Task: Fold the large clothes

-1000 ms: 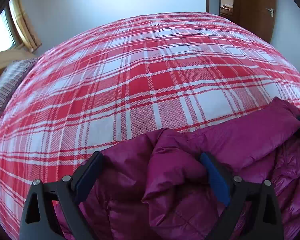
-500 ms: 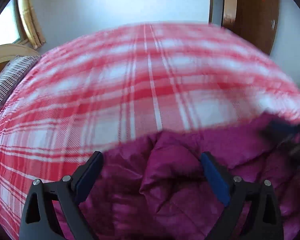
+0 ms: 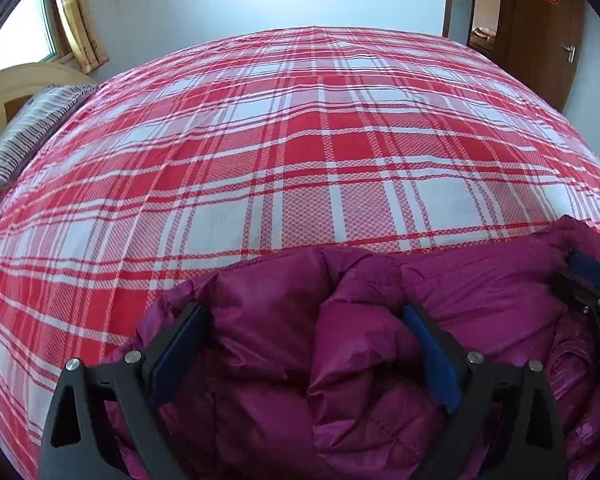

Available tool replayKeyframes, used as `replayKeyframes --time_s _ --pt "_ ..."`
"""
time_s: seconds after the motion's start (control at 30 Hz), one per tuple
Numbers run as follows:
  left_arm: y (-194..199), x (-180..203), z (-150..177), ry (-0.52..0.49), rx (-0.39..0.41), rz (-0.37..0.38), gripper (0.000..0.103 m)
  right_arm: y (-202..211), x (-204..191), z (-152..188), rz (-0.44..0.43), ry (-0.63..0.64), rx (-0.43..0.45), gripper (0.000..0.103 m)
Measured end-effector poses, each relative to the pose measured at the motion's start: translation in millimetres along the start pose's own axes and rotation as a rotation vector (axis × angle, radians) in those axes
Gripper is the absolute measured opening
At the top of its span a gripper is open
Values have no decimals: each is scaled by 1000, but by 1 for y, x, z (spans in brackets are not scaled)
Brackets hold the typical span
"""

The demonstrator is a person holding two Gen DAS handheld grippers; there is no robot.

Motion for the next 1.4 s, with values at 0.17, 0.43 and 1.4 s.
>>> replayKeyframes --time_s 0.17,0.43,1.4 --pt "-1 5 6 -28 34 -16 98 -3 2 2 -8 -15 11 40" --pt "-4 2 7 1 53 2 101 -11 1 4 -3 -6 2 41" --pt "-3 17 9 -96 100 -160 102 -18 -8 4 74 41 -1 43"
Point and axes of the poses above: each gripper's, at about its wrist camera, not at the fingertips, and y roughly against the way its jaws point, x to its right, z to its underside, the point moved 4 cm from there along -y, roughly the way its jaws point, and after that the axes turned 1 degree about -z, right-handed, at the moved point
